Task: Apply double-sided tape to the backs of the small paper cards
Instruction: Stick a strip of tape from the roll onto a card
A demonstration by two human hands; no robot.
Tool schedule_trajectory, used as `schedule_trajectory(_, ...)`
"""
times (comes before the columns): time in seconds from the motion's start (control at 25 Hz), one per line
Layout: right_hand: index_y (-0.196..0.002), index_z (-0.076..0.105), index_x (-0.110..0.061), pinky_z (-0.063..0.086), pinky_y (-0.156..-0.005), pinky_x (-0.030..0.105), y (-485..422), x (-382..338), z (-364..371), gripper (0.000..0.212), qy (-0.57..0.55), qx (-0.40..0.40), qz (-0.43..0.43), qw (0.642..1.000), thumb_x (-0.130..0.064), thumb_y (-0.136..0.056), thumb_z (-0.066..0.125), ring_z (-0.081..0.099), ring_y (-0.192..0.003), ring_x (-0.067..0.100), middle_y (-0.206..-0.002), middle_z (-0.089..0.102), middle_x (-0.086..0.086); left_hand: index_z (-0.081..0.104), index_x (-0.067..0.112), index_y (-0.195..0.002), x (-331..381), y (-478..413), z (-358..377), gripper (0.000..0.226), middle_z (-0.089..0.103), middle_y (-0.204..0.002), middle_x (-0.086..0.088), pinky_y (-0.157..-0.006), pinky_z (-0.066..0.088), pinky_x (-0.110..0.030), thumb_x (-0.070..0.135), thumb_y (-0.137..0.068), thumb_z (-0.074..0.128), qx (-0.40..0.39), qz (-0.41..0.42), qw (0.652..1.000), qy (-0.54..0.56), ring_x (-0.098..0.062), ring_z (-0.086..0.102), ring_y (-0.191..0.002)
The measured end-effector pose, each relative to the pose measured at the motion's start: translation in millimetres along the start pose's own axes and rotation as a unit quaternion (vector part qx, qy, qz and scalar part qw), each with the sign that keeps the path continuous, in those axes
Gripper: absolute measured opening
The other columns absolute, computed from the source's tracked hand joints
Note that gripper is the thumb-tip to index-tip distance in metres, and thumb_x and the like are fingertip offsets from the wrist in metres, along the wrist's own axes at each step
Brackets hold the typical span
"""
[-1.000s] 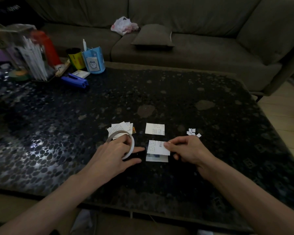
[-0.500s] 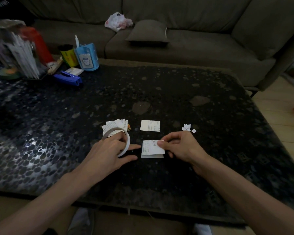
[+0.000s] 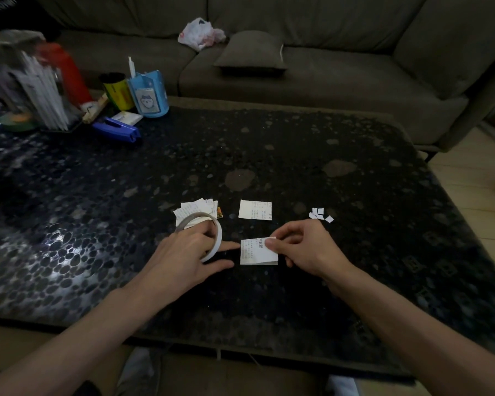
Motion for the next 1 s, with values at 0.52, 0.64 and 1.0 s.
schedule_trajectory(0.52, -0.091, 0.074, -0.029, 0.048, -0.051, 0.016, 0.6, -3.4, 1.5, 0.008, 0.041, 0.002, -0.007, 0.999, -0.031, -0.09, 0.082, 0.063, -0.049, 0.0, -0.078, 0.075, -0.005, 0.07, 0.049, -0.127, -1.9, -0.6, 3.4, 0.039, 0.061, -0.117, 0.017, -0.082, 0.054, -0.031, 0.062, -0.092, 0.061, -0.027, -0.017, 0.999, -0.026, -0.005, 0.057, -0.109)
schedule_trajectory(0.64, -0.091, 0.073, -0.03, 0.049, -0.052, 0.015, 0.0, -4.3, 2.2, 0.008, 0.05, -0.001, -0.005, 0.999, -0.03, -0.091, 0.081, 0.065, -0.051, 0.0, -0.079, 0.076, -0.006, 0.067, 0.053, -0.128, -1.2, -0.6, 2.6, 0.037, 0.063, -0.118, 0.018, -0.082, 0.055, -0.032, 0.061, -0.092, 0.063, -0.026, -0.014, 0.999, -0.012, -0.005, 0.058, -0.11)
schedule_trajectory(1.0, -0.094, 0.072, -0.029, 0.047, -0.053, 0.013, 0.4, -6.0, 1.3, 0.005, 0.052, -0.016, -0.003, 0.999, -0.029, -0.094, 0.077, 0.068, -0.054, -0.003, -0.074, 0.076, -0.006, 0.069, 0.052, -0.124, -0.9, 0.7, 1.3, 0.033, 0.065, -0.116, 0.019, -0.077, 0.053, -0.027, 0.058, -0.092, 0.066, -0.013, -0.009, 1.0, 0.008, -0.003, 0.06, -0.108)
Point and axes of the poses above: each hand's wrist, its own y-axis away from the middle knuckle, its own z-axis out of the palm, x = y × z, the point moved 7 cm from there along -y, towards the middle knuckle
